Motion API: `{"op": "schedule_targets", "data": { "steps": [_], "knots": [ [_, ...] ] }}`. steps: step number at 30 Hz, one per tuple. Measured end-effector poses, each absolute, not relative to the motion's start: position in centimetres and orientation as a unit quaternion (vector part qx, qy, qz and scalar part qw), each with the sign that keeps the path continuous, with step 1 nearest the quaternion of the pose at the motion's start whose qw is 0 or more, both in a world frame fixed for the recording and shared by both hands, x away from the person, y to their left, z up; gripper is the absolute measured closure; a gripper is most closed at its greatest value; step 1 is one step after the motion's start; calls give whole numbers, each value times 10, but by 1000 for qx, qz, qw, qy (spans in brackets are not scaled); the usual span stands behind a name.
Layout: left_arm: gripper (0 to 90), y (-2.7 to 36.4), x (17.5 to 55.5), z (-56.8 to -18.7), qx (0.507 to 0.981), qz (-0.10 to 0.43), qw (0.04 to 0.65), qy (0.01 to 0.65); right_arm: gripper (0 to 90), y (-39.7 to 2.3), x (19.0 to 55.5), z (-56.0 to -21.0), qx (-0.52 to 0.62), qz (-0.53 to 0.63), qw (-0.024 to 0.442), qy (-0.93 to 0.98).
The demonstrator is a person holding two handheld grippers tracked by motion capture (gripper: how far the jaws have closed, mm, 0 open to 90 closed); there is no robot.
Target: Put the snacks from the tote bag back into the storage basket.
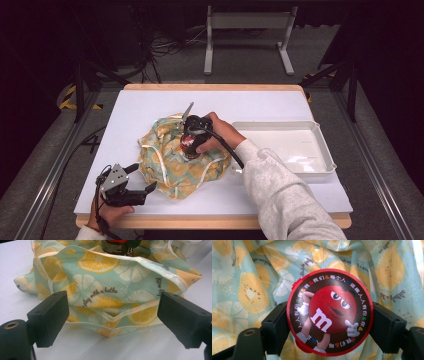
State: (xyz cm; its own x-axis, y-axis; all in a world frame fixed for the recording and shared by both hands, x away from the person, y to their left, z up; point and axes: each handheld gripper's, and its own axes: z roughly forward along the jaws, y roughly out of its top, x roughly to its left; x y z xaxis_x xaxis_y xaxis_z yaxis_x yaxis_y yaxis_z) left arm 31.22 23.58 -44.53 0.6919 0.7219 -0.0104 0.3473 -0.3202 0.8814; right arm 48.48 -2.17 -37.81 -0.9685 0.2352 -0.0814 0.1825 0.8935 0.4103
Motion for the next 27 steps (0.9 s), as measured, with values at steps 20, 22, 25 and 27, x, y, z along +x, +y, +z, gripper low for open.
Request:
{"op": "schedule_targets", "data": {
  "steps": [20,22,25,27],
  "knots": [
    [110,237,313,-446,788,197,473,341,261,-27,482,-376,103,207,72,970],
    [110,237,313,-446,789,197,472,341,261,-28,482,-376,102,206,72,971],
    [110,237,313,-446,789,198,473,340,261,-28,480,-375,101,203,73,971],
    [109,237,312,-446,787,198,474,340,261,-29,479,-374,98,200,75,972]
  ]
}}
